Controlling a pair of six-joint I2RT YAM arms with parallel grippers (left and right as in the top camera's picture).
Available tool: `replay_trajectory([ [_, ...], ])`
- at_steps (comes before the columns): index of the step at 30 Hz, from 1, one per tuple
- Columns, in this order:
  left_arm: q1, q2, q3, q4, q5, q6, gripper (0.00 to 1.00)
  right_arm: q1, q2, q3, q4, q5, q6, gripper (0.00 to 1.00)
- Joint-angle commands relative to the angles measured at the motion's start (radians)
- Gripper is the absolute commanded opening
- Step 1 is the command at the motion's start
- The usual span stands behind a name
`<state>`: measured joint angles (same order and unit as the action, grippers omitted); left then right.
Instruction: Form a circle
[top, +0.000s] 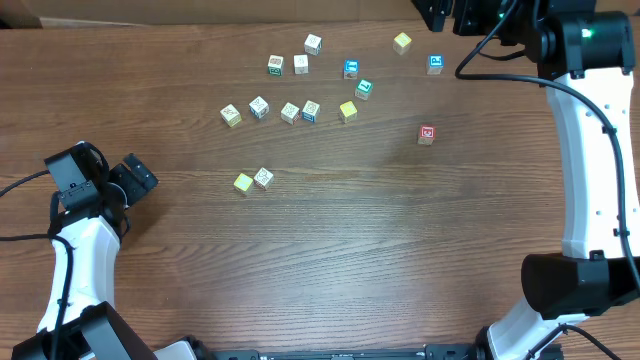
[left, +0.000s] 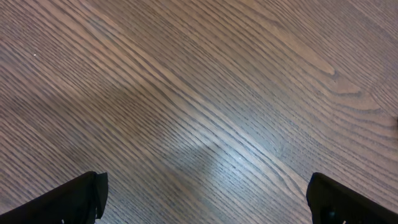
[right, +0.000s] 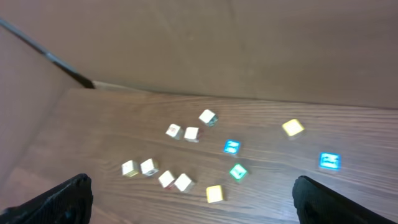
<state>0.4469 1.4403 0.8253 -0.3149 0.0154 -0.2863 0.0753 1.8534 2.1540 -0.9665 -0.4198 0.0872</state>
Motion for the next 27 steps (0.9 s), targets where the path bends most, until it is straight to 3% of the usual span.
replay_trajectory([
  [1, 0.003, -0.015, -0.003, 0.001, 0.003, -0.009, 1.00, 0.062, 0.046, 0.013, -0.007, -0.015, 0.021, 1.00],
  [8, 0.003, -0.015, -0.003, 0.001, 0.003, -0.009, 1.00, 0.217, 0.224, 0.013, 0.000, -0.053, 0.025, 1.00],
  [14, 0.004, -0.015, -0.003, 0.001, 0.003, -0.009, 1.00, 0.302, 0.370, 0.012, 0.021, -0.023, 0.122, 0.71],
  [18, 0.003, -0.015, -0.003, 0.001, 0.003, -0.009, 1.00, 0.349, 0.455, 0.012, 0.055, 0.113, 0.211, 0.62],
  [22, 0.003, -0.015, -0.003, 0.001, 0.003, -0.009, 0.99, 0.390, 0.523, 0.012, 0.085, 0.356, 0.357, 0.65],
  [27, 0.003, -0.015, -0.003, 0.001, 0.003, -0.009, 1.00, 0.419, 0.559, 0.012, 0.142, 0.437, 0.464, 0.65],
])
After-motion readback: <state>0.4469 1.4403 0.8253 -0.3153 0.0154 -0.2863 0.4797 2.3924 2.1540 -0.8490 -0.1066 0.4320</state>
